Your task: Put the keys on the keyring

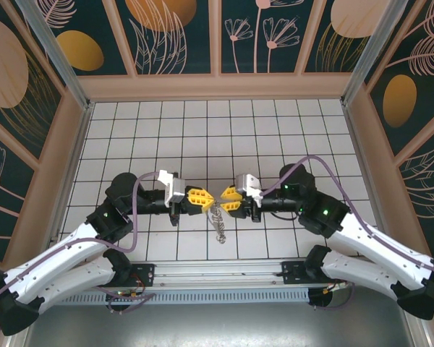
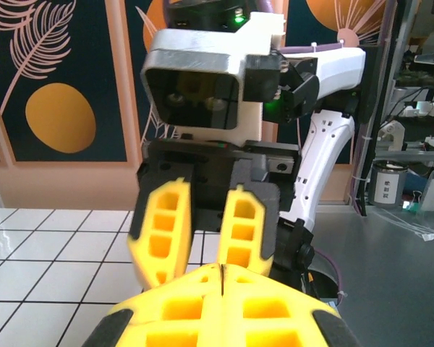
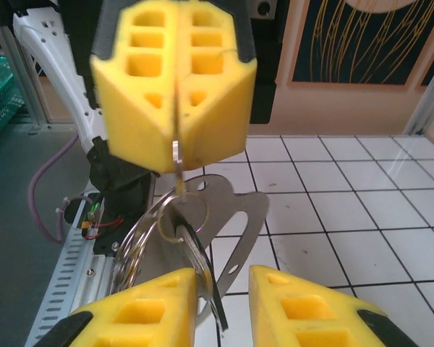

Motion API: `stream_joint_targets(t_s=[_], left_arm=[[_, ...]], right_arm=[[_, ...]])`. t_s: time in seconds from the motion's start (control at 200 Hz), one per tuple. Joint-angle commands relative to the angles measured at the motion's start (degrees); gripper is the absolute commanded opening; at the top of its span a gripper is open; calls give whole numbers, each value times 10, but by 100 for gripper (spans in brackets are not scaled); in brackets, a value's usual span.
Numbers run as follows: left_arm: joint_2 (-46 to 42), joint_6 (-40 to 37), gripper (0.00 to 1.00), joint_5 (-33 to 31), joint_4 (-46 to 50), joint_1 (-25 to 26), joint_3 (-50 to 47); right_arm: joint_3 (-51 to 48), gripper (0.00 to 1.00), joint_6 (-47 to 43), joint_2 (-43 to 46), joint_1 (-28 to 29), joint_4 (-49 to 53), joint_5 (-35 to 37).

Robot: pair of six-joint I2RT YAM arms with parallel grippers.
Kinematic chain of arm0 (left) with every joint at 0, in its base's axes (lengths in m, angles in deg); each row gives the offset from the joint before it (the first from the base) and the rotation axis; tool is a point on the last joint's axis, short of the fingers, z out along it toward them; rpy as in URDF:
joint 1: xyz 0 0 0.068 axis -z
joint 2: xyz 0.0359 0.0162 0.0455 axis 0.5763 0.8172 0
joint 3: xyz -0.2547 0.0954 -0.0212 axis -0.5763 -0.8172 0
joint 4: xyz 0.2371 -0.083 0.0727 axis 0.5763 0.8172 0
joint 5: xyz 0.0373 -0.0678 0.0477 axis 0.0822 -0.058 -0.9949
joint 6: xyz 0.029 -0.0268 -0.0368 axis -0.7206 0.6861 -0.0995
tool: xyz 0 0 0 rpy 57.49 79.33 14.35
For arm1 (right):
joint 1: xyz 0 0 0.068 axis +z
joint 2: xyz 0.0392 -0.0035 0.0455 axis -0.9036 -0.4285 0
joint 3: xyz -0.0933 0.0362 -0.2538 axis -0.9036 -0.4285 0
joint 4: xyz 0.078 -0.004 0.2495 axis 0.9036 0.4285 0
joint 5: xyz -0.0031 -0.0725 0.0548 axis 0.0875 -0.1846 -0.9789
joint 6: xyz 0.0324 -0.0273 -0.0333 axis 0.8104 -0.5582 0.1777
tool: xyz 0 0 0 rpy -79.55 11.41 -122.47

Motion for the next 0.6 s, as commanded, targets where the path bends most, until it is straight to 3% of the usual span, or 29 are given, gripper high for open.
stream_joint_targets(t_s=[0.0,0.596], left_arm=[[-9,-13,0,-11,-12,3,13],[-4,-9,0,-13,-12,3,11]], right_arm=[[-11,26,-1,26,-2,-46,5],[-33,24,34,-7,3,-160,-67]])
